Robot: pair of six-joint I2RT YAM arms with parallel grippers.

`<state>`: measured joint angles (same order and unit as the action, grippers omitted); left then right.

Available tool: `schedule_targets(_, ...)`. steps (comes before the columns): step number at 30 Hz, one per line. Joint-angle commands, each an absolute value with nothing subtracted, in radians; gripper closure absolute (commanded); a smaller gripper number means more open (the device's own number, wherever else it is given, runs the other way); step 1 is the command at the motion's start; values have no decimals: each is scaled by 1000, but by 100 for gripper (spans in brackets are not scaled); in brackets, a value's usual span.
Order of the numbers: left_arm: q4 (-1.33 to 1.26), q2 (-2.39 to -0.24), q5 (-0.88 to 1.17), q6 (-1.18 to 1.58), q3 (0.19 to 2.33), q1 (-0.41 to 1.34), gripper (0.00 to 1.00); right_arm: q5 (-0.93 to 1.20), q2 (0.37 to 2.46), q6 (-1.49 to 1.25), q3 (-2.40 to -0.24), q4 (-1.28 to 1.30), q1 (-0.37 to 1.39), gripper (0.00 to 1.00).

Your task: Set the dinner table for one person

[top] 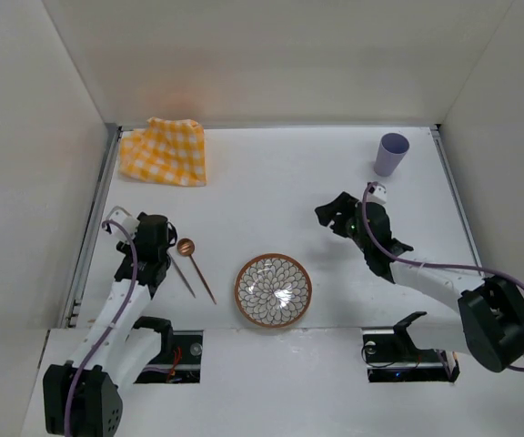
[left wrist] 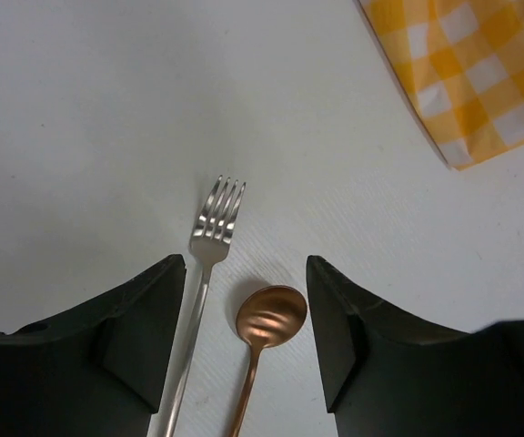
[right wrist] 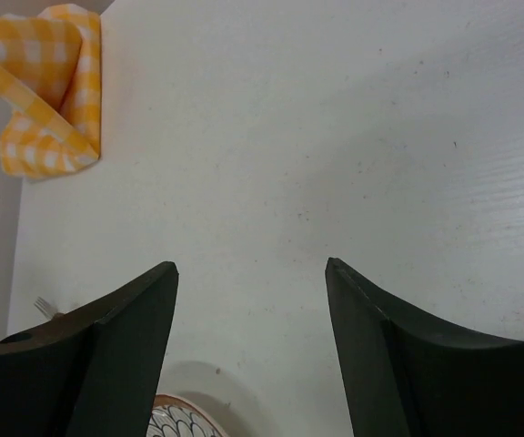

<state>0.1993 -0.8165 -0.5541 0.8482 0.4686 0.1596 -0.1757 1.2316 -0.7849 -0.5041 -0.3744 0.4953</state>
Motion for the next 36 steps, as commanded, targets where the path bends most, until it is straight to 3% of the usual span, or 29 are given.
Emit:
schedule_targets(1,130,-818,-540,828,474,139,46,-169,1227,-775,-540,-429,496,28)
schedule_targets(3,112,-831,-529,827,488,128,46,-175,1239,-772,-537,-436,496,32)
schedule_targets(6,71,-873,-522,815,506,139,47,-128,1253,-772,-549,-425,496,52)
schedule_targets(9,11,-919,-515,799,518,174,60,-112,1244,-744,-549,-445,508,75)
schedule_targets(11,-27,-959,-503,779,550,211,83,-110,1261,-733,-555,-434,510,88)
schedule_targets(12,-46,-977,-506,756,569,225,89,-101,1267,-738,-560,-428,510,93)
schedule_targets(14,-90,-1014,-523,733,595,243,91,-94,1263,-741,-566,-417,515,94)
schedule_targets(17,-153,-1115,-543,698,670,232,84,-109,1244,-727,-560,-423,530,91)
schedule_targets(18,-155,-1170,-543,678,720,228,77,-110,1247,-726,-558,-423,531,86)
schedule_targets(21,-167,-1319,-552,620,849,238,54,-95,1279,-739,-566,-426,531,58)
schedule_targets(23,-172,-1405,-555,592,923,242,47,-87,1293,-730,-577,-425,531,42)
schedule_targets(25,-175,-1509,-560,565,1010,243,43,-86,1298,-724,-580,-428,533,33)
schedule_targets(36,-120,-1986,-558,307,1506,278,39,-60,1359,-704,-609,-430,561,28)
